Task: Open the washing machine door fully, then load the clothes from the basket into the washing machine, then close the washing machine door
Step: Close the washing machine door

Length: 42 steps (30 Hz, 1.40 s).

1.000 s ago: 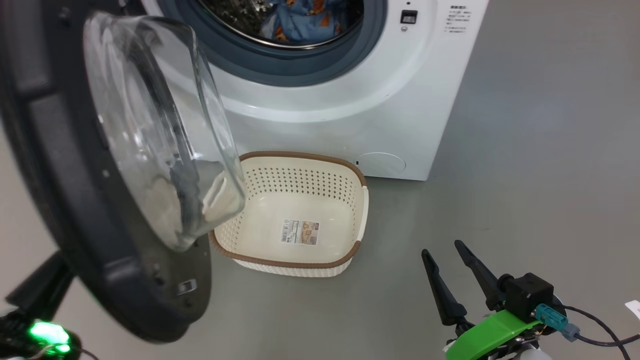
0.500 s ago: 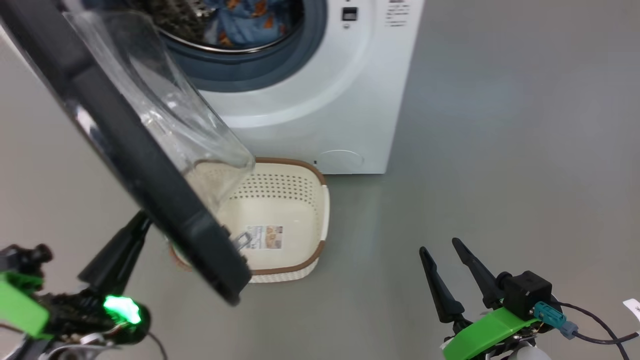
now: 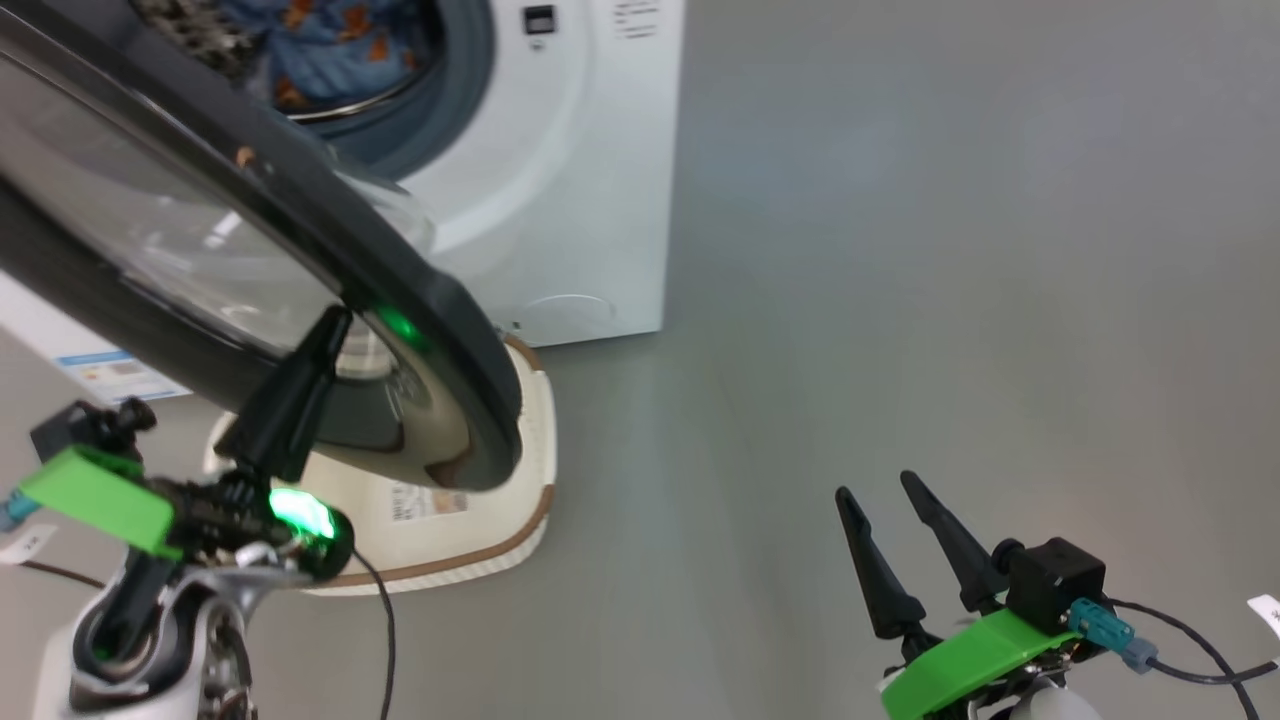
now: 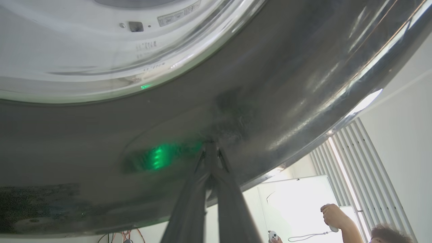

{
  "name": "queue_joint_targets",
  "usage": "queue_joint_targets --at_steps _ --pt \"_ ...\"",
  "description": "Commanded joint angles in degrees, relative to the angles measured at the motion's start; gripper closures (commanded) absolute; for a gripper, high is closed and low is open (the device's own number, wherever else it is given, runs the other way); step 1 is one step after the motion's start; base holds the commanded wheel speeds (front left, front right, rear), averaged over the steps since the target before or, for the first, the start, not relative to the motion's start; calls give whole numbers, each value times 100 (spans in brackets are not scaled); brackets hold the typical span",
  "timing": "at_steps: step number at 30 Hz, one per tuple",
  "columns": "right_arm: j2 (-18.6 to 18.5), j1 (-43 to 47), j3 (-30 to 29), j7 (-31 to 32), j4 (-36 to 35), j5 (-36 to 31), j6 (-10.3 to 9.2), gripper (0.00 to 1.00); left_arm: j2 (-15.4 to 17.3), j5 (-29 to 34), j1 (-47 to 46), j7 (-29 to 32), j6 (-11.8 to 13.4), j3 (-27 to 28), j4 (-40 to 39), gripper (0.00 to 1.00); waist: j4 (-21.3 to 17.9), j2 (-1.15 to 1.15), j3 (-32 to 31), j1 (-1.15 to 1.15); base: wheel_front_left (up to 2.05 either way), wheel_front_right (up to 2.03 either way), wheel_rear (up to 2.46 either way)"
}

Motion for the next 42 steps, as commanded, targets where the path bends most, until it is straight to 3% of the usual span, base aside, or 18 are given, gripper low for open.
queue_joint_targets --at_steps 1,11,20,28,42 --pt "32 -201 148 -67 -147 40 9 0 92 53 -310 -93 -92 133 -26 100 -298 0 150 0 0 0 0" --pt "32 -264 126 -69 -289 181 9 0 115 240 -1350 -796 -252 366 890 100 -853 0 435 0 0 0 0" --pt "32 -295 101 -69 -300 242 9 0 194 259 -1646 -925 -342 591 1360 100 -957 0 390 0 0 0 0" --pt "32 -220 54 -70 -279 250 9 0 171 386 -1222 -1119 -404 787 1345 100 -741 0 83 0 0 0 0" --pt "32 -17 30 -70 -165 253 9 0 97 537 251 -1530 -411 922 505 100 -347 0 -518 0 0 0 0"
